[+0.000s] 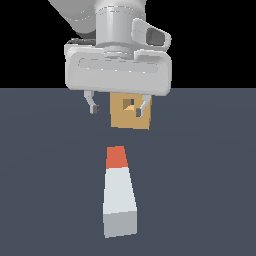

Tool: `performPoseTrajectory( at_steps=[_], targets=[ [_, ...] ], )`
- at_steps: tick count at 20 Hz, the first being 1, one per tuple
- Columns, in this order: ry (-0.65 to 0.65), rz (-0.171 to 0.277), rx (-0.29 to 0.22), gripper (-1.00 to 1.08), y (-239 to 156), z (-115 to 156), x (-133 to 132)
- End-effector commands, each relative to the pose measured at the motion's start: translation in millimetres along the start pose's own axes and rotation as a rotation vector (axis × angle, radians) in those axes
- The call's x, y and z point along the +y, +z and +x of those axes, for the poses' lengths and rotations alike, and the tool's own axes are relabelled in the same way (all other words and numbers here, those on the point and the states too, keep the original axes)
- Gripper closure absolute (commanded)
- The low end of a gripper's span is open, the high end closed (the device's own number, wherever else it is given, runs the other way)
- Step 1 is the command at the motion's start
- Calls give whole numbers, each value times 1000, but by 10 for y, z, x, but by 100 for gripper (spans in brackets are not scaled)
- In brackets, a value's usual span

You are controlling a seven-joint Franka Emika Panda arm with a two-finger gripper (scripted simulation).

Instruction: Insert the peg into the horizontal hole in a box.

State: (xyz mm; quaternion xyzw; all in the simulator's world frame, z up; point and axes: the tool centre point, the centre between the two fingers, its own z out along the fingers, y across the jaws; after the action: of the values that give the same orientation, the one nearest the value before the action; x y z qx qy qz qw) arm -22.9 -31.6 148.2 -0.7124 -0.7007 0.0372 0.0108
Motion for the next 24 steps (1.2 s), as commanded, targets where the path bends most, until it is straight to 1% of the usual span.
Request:
performPoseTrajectory(
  at_steps=[1, 5, 10, 14, 20, 24],
  targets=[
    [0, 0, 0, -92, 0, 0, 0],
    [-5, -2, 1, -92, 25, -34, 0],
    [-23, -12, 5, -92, 127, -167, 1],
    [-47, -24, 10, -92, 264, -344, 10],
    [-93, -48, 20, -92, 532, -680, 53],
    [-117, -60, 26, -92, 667, -844, 89]
  ],
)
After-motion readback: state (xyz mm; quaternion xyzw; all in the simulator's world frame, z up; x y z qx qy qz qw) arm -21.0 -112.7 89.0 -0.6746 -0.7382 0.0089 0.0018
